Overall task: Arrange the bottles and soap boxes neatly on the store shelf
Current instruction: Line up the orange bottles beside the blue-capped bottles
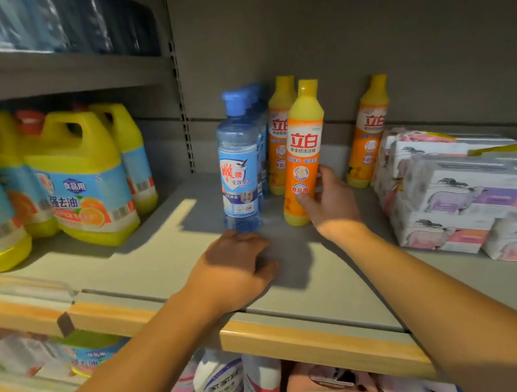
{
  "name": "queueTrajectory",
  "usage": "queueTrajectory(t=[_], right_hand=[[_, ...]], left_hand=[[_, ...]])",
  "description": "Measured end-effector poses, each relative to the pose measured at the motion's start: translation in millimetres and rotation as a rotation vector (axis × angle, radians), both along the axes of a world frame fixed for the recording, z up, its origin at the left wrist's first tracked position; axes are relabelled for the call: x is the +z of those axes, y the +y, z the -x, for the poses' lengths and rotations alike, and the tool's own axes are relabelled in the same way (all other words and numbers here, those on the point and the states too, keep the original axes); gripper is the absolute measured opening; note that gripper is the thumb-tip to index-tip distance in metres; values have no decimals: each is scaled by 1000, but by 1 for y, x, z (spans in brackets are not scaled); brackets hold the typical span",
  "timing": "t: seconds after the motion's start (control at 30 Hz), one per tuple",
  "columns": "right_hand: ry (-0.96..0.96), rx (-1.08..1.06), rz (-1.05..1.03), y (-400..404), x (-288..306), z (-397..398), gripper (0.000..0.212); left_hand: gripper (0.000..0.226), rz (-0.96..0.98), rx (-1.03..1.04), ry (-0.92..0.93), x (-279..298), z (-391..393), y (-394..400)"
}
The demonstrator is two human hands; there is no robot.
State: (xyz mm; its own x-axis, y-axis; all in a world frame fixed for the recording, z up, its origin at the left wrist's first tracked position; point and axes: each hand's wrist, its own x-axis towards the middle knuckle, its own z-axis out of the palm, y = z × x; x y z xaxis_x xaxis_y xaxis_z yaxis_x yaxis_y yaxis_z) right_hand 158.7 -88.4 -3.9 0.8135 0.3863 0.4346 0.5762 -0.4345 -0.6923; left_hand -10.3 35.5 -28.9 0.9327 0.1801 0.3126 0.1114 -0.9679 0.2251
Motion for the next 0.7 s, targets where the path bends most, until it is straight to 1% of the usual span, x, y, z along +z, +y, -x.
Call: queueTrajectory(t=[0.1,0.37,0.53,0.7], right_hand=[[-16,-1,-21,19,-1,-7,57],[-12,-5,-13,45,-2,-22,59],[5,10,-2,53,-2,-27,57],[4,-9,5,59,-2,-31,58]], left_hand=[[46,-5,-9,-6,-2,0,2],[55,-4,-3,-15,-3,-2,3],[55,-4,-12,0,-2,-2,4],[50,6,-9,4,-2,-1,4]])
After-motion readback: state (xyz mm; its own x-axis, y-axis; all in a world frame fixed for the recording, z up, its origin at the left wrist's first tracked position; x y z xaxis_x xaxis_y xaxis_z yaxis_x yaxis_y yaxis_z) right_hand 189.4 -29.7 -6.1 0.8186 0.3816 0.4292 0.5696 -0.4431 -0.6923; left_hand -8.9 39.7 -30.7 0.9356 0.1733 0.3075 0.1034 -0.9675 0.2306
